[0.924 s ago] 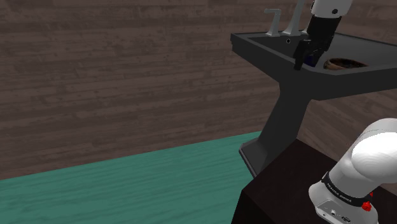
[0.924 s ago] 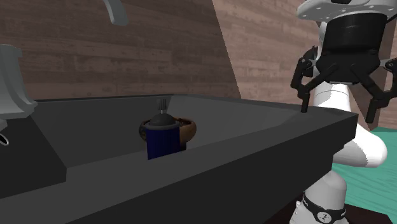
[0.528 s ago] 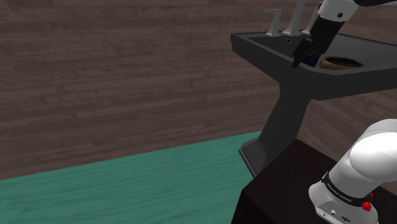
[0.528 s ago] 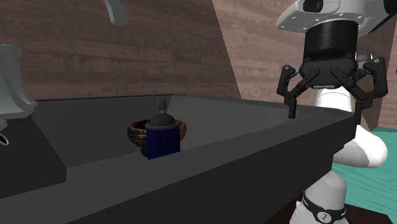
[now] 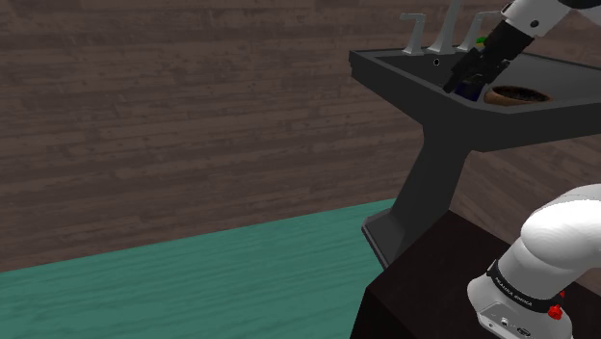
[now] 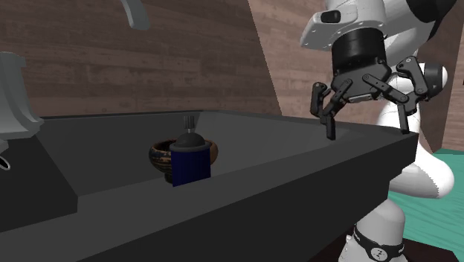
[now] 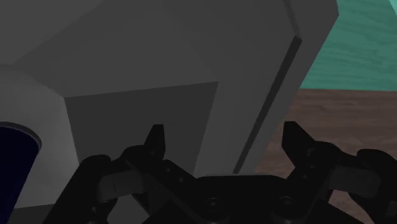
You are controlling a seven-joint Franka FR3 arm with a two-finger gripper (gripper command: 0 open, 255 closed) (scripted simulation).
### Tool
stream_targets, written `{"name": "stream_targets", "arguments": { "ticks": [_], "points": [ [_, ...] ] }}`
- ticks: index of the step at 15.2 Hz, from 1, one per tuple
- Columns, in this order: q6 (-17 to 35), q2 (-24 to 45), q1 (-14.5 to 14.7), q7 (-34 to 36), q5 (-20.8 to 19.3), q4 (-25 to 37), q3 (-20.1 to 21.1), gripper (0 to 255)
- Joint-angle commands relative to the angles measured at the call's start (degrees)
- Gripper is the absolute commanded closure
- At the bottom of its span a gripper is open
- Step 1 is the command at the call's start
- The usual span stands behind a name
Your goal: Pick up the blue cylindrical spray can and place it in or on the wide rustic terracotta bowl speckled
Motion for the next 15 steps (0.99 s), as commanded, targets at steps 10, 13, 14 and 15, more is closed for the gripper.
{"name": "stream_targets", "arguments": {
  "ticks": [10,13,14,15],
  "points": [
    [26.4,2.8,-9.2,-14.6,-4.4,-7.4,-6.5,0],
    [34.1,4.8,-9.4,-18.0,-5.0,-8.0,-9.7,0],
    [36.6,5.5,-9.3,-19.2,-5.1,-8.0,-10.9,0],
    [39.2,6.3,-9.1,-20.4,-5.1,-8.0,-12.2,0]
  ]
}}
